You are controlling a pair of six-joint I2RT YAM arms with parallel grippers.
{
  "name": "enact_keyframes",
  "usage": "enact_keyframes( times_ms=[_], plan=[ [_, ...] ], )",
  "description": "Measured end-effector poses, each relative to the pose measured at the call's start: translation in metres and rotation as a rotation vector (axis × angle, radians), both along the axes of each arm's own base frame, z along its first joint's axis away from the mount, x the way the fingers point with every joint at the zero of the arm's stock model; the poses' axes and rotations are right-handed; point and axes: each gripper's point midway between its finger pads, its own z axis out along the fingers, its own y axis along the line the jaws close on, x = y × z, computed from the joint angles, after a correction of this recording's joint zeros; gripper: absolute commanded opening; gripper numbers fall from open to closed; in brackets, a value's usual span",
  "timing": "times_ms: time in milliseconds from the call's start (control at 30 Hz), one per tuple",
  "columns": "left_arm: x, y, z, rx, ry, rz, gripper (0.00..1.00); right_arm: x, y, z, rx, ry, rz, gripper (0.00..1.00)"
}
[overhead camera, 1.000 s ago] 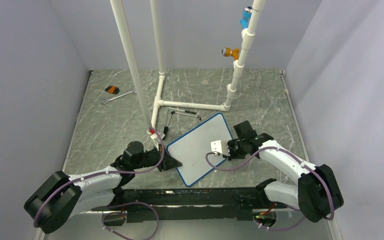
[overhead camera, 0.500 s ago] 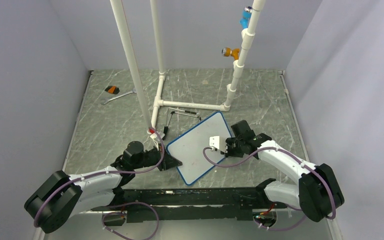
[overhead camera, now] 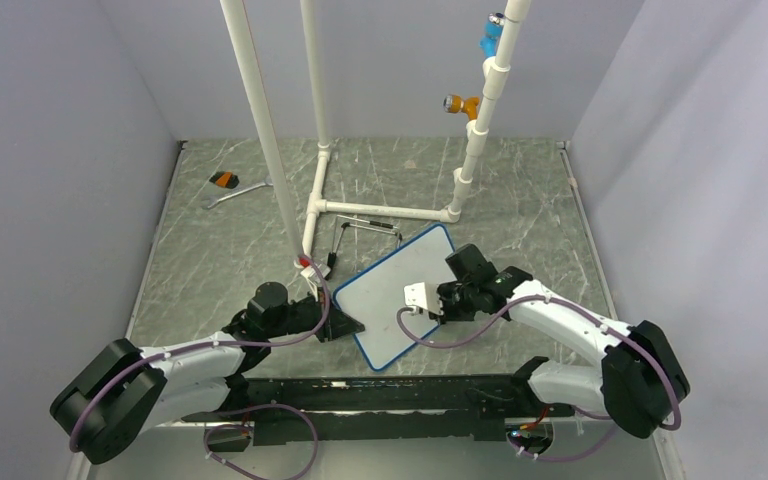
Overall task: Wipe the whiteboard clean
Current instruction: Erase the whiteboard at the center of the board.
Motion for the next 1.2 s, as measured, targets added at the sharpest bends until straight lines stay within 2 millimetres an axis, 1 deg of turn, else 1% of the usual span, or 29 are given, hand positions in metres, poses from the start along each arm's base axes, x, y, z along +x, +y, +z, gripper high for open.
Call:
enact_keyframes(
  times_ms=[67,233,333,400,533,600,667,733,833,933,1000,1067,1133,1200],
  plan=[
    [0.000,0.000,0.000,0.000,0.000,-0.001,0.00,-0.003,0.007,0.002,0.021,0.008,0.008,0.00],
    [0.003,0.001,0.000,0.003,-0.003,0.014,0.00,0.006,0.002,-0.003,-0.025,0.008,-0.069,0.00],
    [0.006,0.001,0.000,0.005,-0.009,0.028,0.00,0.018,-0.009,-0.005,-0.084,0.018,-0.127,0.00],
    [0.006,0.001,-0.001,0.005,-0.009,0.029,0.00,0.028,-0.024,-0.006,-0.131,0.012,-0.188,0.00],
    [0.005,0.001,0.000,0.003,-0.010,0.025,0.00,0.038,-0.042,-0.006,-0.168,-0.005,-0.265,0.00],
    [0.004,0.001,0.000,0.002,-0.009,0.021,0.00,0.039,-0.046,-0.007,-0.174,-0.005,-0.279,0.00],
    [0.004,0.001,0.000,0.002,-0.009,0.021,0.00,0.037,-0.043,-0.008,-0.173,0.000,-0.267,0.00],
    [0.004,0.001,0.000,0.001,-0.009,0.020,0.00,0.031,-0.036,-0.008,-0.167,0.017,-0.233,0.00],
    [0.004,0.000,0.001,-0.001,-0.010,0.018,0.00,0.009,-0.012,-0.010,-0.145,0.076,-0.123,0.00],
    [0.005,0.000,0.001,-0.001,-0.012,0.018,0.00,-0.007,0.004,-0.013,-0.138,0.126,-0.051,0.00],
    [0.005,0.001,0.000,0.001,-0.016,0.018,0.00,-0.011,0.006,-0.015,-0.143,0.140,-0.049,0.00],
    [0.005,0.001,0.000,0.004,-0.022,0.018,0.00,-0.010,0.005,-0.016,-0.142,0.147,-0.076,0.00],
    [0.005,0.001,0.000,0.005,-0.026,0.018,0.00,-0.006,0.001,-0.016,-0.140,0.153,-0.113,0.00],
    [0.007,0.001,0.000,0.005,-0.029,0.026,0.00,0.002,-0.006,-0.017,-0.135,0.157,-0.174,0.00]
  ],
)
